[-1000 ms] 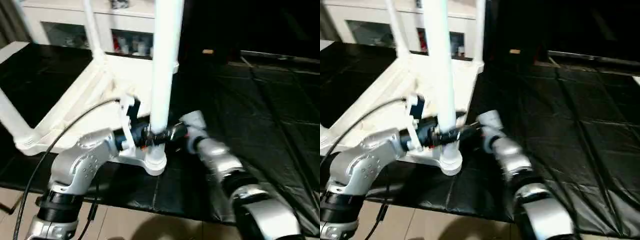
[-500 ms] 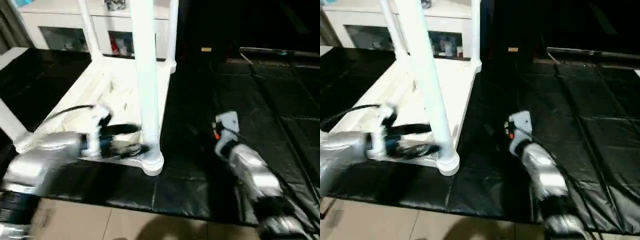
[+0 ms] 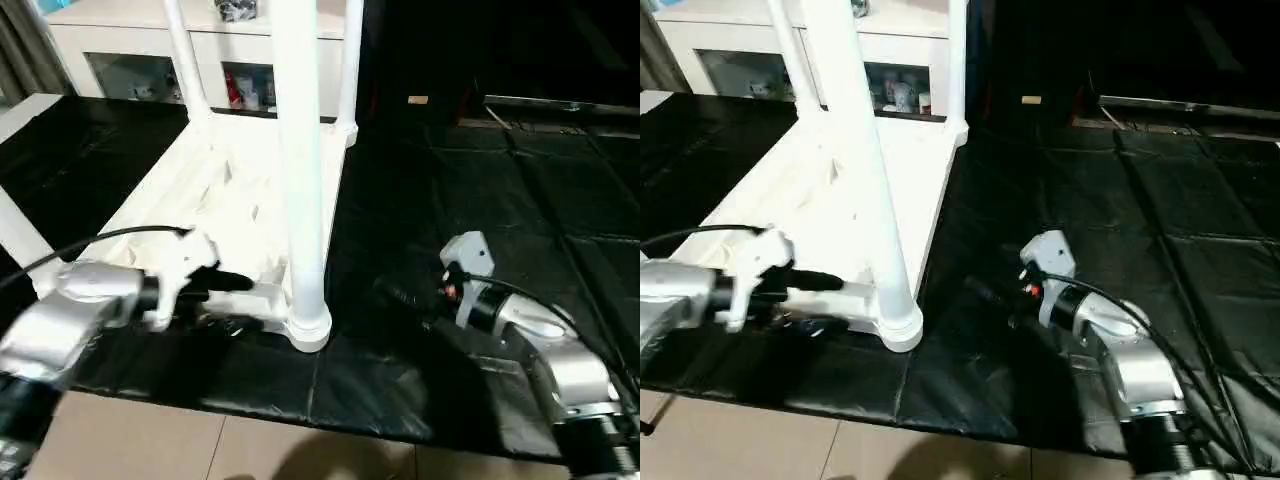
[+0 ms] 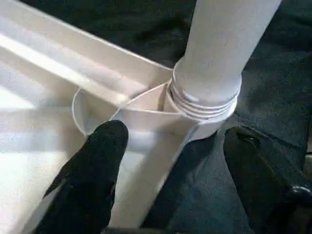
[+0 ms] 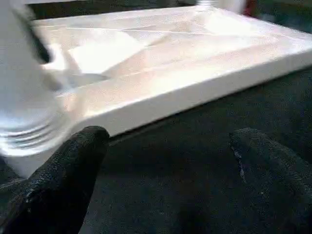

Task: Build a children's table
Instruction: Rotate table base

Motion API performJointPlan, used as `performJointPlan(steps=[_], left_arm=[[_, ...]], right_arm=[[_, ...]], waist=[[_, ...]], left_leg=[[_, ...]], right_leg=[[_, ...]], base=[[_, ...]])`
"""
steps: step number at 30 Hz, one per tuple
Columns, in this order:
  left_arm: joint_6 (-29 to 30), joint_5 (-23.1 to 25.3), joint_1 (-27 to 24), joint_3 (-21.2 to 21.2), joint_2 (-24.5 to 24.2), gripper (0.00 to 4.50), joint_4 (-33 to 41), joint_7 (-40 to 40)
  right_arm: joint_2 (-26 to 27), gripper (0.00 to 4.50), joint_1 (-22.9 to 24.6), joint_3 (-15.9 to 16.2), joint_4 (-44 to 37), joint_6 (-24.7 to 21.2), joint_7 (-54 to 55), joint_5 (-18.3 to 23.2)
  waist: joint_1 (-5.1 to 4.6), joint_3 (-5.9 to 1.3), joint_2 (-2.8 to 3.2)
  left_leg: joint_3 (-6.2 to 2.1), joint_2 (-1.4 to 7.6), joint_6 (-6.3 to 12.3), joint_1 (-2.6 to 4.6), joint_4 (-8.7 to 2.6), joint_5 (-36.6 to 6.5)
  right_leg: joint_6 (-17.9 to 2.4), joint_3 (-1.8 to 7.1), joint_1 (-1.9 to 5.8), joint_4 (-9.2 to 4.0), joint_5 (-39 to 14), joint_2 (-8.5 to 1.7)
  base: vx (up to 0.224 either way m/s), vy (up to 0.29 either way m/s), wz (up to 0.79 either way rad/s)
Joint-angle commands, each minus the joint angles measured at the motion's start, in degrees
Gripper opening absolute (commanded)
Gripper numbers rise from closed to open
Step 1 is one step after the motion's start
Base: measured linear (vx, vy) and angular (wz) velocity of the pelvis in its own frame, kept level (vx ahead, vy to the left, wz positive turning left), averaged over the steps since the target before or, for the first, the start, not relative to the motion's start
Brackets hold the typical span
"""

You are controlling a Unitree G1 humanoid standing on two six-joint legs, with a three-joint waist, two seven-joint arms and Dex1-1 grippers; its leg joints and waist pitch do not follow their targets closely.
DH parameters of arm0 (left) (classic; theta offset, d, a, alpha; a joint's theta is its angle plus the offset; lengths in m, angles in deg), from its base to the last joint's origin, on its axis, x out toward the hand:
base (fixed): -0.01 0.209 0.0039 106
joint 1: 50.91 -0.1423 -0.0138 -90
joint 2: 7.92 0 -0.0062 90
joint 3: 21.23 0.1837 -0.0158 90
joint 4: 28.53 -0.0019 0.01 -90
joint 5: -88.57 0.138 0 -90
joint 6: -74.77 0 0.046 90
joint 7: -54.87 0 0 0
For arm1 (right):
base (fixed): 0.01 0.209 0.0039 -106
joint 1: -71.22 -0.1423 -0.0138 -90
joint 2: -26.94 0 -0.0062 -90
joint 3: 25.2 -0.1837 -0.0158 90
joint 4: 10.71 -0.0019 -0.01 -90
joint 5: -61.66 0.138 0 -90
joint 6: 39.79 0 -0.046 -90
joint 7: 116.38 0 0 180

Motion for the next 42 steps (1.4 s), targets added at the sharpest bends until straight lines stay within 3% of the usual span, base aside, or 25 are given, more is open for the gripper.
performJointPlan(steps=[1, 4, 5, 7, 9, 13, 16, 17, 19, 20, 21, 22, 25, 27, 29, 30, 31, 32, 36, 42], left_arm=[[-2.7, 2.6, 1.7, 1.9, 0.4, 3.24, -2.8, -1.2], [-5.2, 4.4, 4.1, 3.6, 2.2, 3.01, -7.2, -2.2], [-5.8, 4.9, 4.7, 3.9, 2.4, 3.01, -8.3, -2.6], [-7.1, 5.9, 5.7, 4.8, 2.8, 2.83, -10.3, -3.5], [-8.5, 7.2, 6.7, 5.9, 3.0, 2.55, -12.5, -4.8], [-11.9, 8.7, 8.7, 6.8, 4.7, 2.34, -17.2, -5.8], [-15.0, 10.7, 10.4, 7.9, 5.7, 1.96, -21.7, -6.4], [-15.0, 10.7, 10.4, 7.9, 5.7, 1.96, -21.7, -6.4], [-15.8, 10.9, 11.3, 8.1, 6.3, 1.93, -23.9, -7.0], [-16.1, 11.0, 11.9, 8.2, 6.6, 1.87, -25.0, -7.5], [-16.1, 11.0, 11.9, 8.2, 6.6, 1.70, -25.1, -7.5], [-16.7, 11.5, 12.2, 8.3, 6.7, 1.53, -25.9, -7.8], [-18.4, 12.7, 13.3, 8.6, 7.3, 1.50, -28.5, -8.5], [-18.8, 13.0, 13.9, 8.5, 7.8, 1.23, -29.7, -8.7], [-19.4, 13.7, 14.6, 8.9, 8.1, 1.12, -31.1, -9.0], [-19.8, 14.1, 14.8, 9.0, 8.3, 1.12, -31.8, -9.1], [-20.0, 14.4, 15.1, 9.0, 8.7, 1.05, -32.8, -8.9], [-20.1, 14.5, 15.3, 8.9, 9.0, 0.78, -33.5, -8.8], [-17.0, 13.2, 15.8, 7.6, 11.1, 0.62, -34.3, -8.3], [-10.5, 12.8, 13.5, 8.2, 15.3, 0.19, -31.2, -6.5]], right_arm=[[-1.5, 4.50, 1.3, 0.9, -3.0, -2.3, -2.7, 1.5], [-2.9, 4.50, 2.3, 1.8, -5.5, -4.1, -5.5, 2.5], [-3.2, 4.50, 2.4, 2.0, -5.9, -4.3, -6.0, 2.5], [-3.9, 4.50, 2.8, 2.5, -6.7, -4.6, -6.8, 2.6], [-4.7, 4.50, 3.6, 2.8, -8.1, -5.4, -7.4, 3.0], [-5.8, 4.50, 4.7, 2.6, -10.7, -7.2, -8.4, 4.3], [-6.8, 4.50, 5.6, 3.1, -12.3, -8.6, -9.9, 5.4], [-6.8, 4.50, 5.6, 3.1, -12.3, -8.6, -9.9, 5.4], [-7.6, 4.50, 6.1, 3.3, -13.1, -9.3, -10.8, 5.8], [-7.8, 4.50, 6.3, 3.2, -13.1, -9.0, -10.7, 5.5], [-7.8, 4.50, 6.3, 3.2, -13.1, -9.0, -10.7, 5.5], [-7.9, 4.50, 6.3, 3.2, -13.1, -9.0, -10.5, 5.4], [-7.9, 4.50, 6.5, 3.0, -13.3, -9.1, -10.1, 5.4], [-8.0, 4.50, 6.5, 2.9, -13.4, -9.2, -10.0, 5.4], [-8.0, 4.50, 6.7, 2.9, -13.4, -9.2, -10.0, 5.3], [-8.0, 4.50, 6.8, 2.9, -13.3, -9.2, -9.9, 5.3], [-7.9, 4.50, 6.7, 2.9, -13.1, -9.1, -9.7, 5.2], [-7.8, 4.50, 6.7, 2.9, -12.9, -9.0, -9.6, 5.1], [-7.3, 4.50, 6.2, 2.9, -11.8, -8.6, -9.0, 4.9], [-6.0, 4.50, 4.9, 2.7, -9.3, -7.7, -6.6, 3.6]], waist=[[0.48, -3.95, -0.07], [0.62, -4.08, -0.11], [0.79, -4.11, 0.25], [0.94, -4.18, 0.21], [1.05, -4.21, 0.59], [1.29, -4.23, 0.44], [1.37, -4.32, 0.77], [1.39, -4.38, 0.64], [1.42, -4.44, 1.10], [1.39, -4.44, 0.89], [1.39, -4.44, 1.21], [1.39, -4.47, 0.98], [1.35, -4.47, 1.34], [1.38, -4.52, 1.22], [1.41, -4.55, 1.64], [1.35, -4.49, 1.40], [1.38, -4.51, 1.55], [1.41, -4.54, 1.51], [1.54, -4.59, 1.59], [0.92, -4.68, 1.32]], left_leg=[[1.11, -0.73, 3.01, -1.08, -3.79, -5.8], [1.08, -0.75, 3.02, -1.22, -3.77, -5.2], [1.13, -0.74, 2.81, -0.98, -3.70, -5.6], [1.06, -0.71, 2.62, -1.11, -3.72, -5.5], [0.98, -0.64, 2.27, -1.08, -3.69, -6.0], [1.09, -0.82, 2.31, -1.02, -3.58, -6.0], [0.97, -0.77, 2.18, -1.06, -3.56, -6.3], [1.00, -0.74, 2.19, -1.02, -3.55, -6.2], [0.91, -0.72, 1.96, -1.08, -3.52, -6.4], [0.95, -0.78, 1.91, -1.10, -3.48, -6.5], [0.94, -0.82, 1.85, -1.10, -3.46, -6.6], [0.96, -0.87, 1.86, -1.14, -3.44, -6.5], [0.94, -0.91, 1.84, -1.07, -3.42, -6.6], [0.91, -0.85, 1.73, -1.10, -3.42, -6.7], [0.88, -0.88, 1.84, -1.18, -3.37, -6.6], [0.98, -1.00, 2.05, -1.17, -3.36, -6.9], [0.96, -0.99, 2.06, -1.14, -3.37, -6.9], [1.03, -1.04, 2.10, -1.11, -3.28, -6.9], [0.94, -0.89, 2.03, -1.15, -3.43, -6.9], [0.89, -0.96, 2.35, -1.51, -3.27, -5.7]], right_leg=[[-6.7, 3.24, 3.98, -4.92, -14.3, -3.48], [-6.7, 3.16, 4.07, -4.86, -13.5, -3.57], [-6.7, 3.15, 3.90, -5.03, -13.9, -3.52], [-6.6, 3.18, 4.07, -4.91, -13.2, -3.57], [-6.8, 3.22, 4.10, -4.80, -13.0, -3.71], [-6.7, 3.12, 4.14, -5.11, -12.9, -3.47], [-6.9, 3.07, 4.25, -5.13, -12.3, -3.48], [-6.8, 3.12, 4.28, -5.05, -11.9, -3.48], [-7.1, 3.07, 4.32, -4.99, -11.6, -3.61], [-7.2, 3.01, 4.37, -5.03, -11.6, -3.54], [-7.2, 3.02, 4.34, -5.05, -11.8, -3.54], [-7.2, 2.98, 4.41, -5.10, -11.9, -3.53], [-6.9, 2.93, 4.38, -5.26, -12.5, -3.46], [-7.0, 2.92, 4.44, -5.17, -12.6, -3.50], [-6.8, 2.89, 4.44, -5.20, -13.2, -3.55], [-6.4, 2.83, 4.41, -5.48, -14.3, -3.46], [-6.3, 2.82, 4.38, -5.48, -14.7, -3.43], [-6.0, 2.82, 4.32, -5.56, -15.0, -3.36], [-5.9, 2.75, 4.35, -5.63, -16.3, -3.54], [-7.4, 2.76, 4.59, -5.26, -13.0, -3.60]], base=[[0.000, 0.000, 0.00], [0.000, 0.000, 0.00], [0.000, 0.000, 0.00], [0.000, 0.000, 0.00], [0.000, 0.000, 0.00], [0.000, 0.000, 0.00], [0.000, 0.000, 0.00], [0.000, 0.000, 0.00], [0.000, 0.000, 0.00], [0.000, 0.000, 0.00], [0.000, 0.000, 0.00], [0.000, 0.000, 0.00], [0.000, 0.000, 0.00], [0.000, 0.000, 0.00], [0.000, 0.000, 0.00], [0.000, 0.000, 0.00], [0.000, 0.000, 0.00], [0.000, 0.000, 0.00], [0.000, 0.000, 0.00], [0.000, 0.000, 0.00]])
